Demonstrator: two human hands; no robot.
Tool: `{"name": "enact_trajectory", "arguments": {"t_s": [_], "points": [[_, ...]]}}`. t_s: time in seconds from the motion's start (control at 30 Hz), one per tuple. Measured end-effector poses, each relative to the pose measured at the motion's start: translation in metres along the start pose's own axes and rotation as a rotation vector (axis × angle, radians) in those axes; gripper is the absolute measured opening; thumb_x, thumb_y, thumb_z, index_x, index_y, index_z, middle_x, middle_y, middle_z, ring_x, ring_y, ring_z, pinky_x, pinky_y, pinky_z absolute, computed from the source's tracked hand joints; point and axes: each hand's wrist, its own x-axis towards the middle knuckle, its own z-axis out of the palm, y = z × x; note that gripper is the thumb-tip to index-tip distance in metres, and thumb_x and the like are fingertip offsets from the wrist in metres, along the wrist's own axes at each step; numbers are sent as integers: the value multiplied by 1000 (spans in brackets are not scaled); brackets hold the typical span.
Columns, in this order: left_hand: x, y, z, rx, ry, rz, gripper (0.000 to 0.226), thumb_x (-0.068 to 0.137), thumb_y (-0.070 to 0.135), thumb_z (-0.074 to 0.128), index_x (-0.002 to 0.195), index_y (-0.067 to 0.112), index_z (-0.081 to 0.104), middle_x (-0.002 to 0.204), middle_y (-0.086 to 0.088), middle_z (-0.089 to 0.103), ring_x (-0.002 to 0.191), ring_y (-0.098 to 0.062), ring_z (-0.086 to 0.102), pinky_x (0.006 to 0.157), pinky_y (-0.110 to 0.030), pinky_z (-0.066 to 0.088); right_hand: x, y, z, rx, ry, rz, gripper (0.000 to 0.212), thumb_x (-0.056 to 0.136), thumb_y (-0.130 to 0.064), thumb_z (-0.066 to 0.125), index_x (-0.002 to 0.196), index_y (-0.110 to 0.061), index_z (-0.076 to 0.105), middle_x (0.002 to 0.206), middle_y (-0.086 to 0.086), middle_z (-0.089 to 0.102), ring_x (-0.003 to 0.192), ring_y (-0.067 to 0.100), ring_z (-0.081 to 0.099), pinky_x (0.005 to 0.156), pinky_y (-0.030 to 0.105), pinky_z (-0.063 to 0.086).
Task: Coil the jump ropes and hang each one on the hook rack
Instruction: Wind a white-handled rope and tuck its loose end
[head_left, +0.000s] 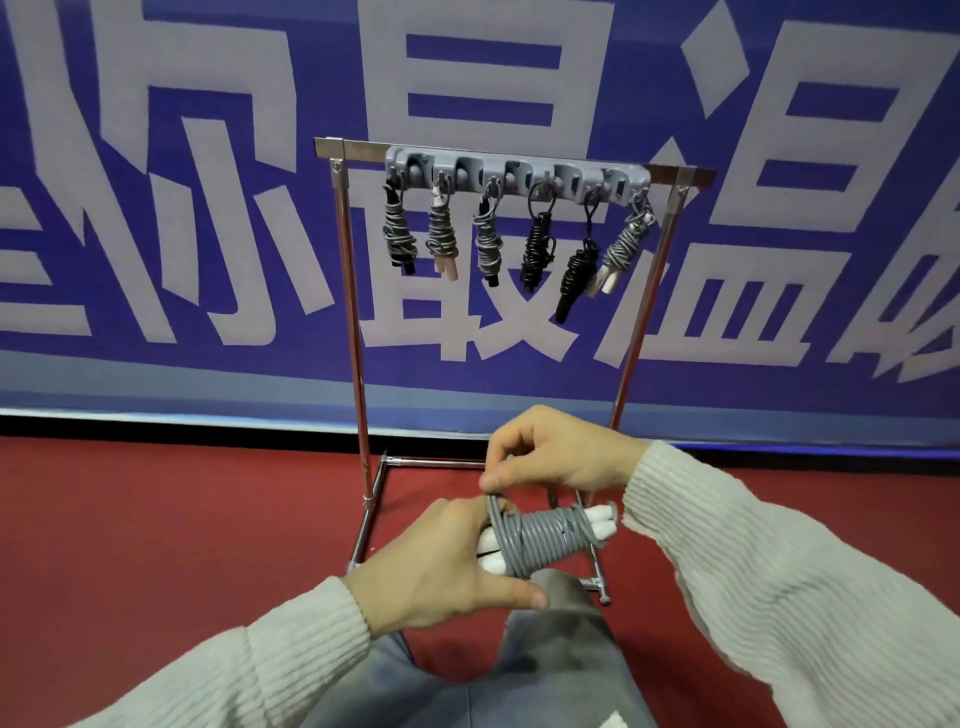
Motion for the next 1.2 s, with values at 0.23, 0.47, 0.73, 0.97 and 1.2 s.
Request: {"name": "enact_trajectory", "arguments": {"t_s": [0.23, 0.47, 0.73, 0.97, 1.2], "points": [[-7, 1, -7, -381, 322, -114, 44, 59, 61, 86, 89, 31, 76, 78, 10, 75, 66, 3, 58, 65, -24, 49, -4, 38, 63, 669, 224, 179, 31, 97, -30, 57, 75, -9, 50, 59, 7, 36, 47, 15, 28, 48, 25, 16], [12, -40, -10, -232, 511, -386, 73, 63, 74, 77, 112, 23, 61, 87, 6, 72, 57, -3, 55, 57, -23, 45, -31, 30, 65, 308, 176, 262, 37, 108, -36, 46, 96, -13, 71, 53, -14, 37, 44, 4, 26, 42, 17, 24], [10, -61, -3, 41, -159, -241, 67, 82, 72, 63, 126, 23, 54, 97, -4, 70, 74, -14, 61, 68, -32, 49, -37, 10, 19, -400, -34, 121, 19, 97, -38, 65, 95, -22, 76, 75, -5, 70, 70, 12, 64, 72, 36, 52], [3, -11, -4, -75, -482, -58, 45, 78, 57, 82, 96, 21, 62, 73, 1, 59, 65, -17, 51, 63, -43, 52, -16, -4, 10, -126, -139, 10, 15, 85, -33, 82, 84, -20, 76, 80, 20, 67, 72, 37, 55, 70, 48, 47], [-20, 4, -15, -540, -260, 24, 18, 70, 26, 86, 73, 34, 70, 64, 14, 57, 56, -3, 46, 53, -17, 37, -24, 17, 47, 437, 87, 28, 14, 92, -16, 68, 80, -17, 62, 63, -10, 59, 55, 5, 48, 55, 21, 39]]}}
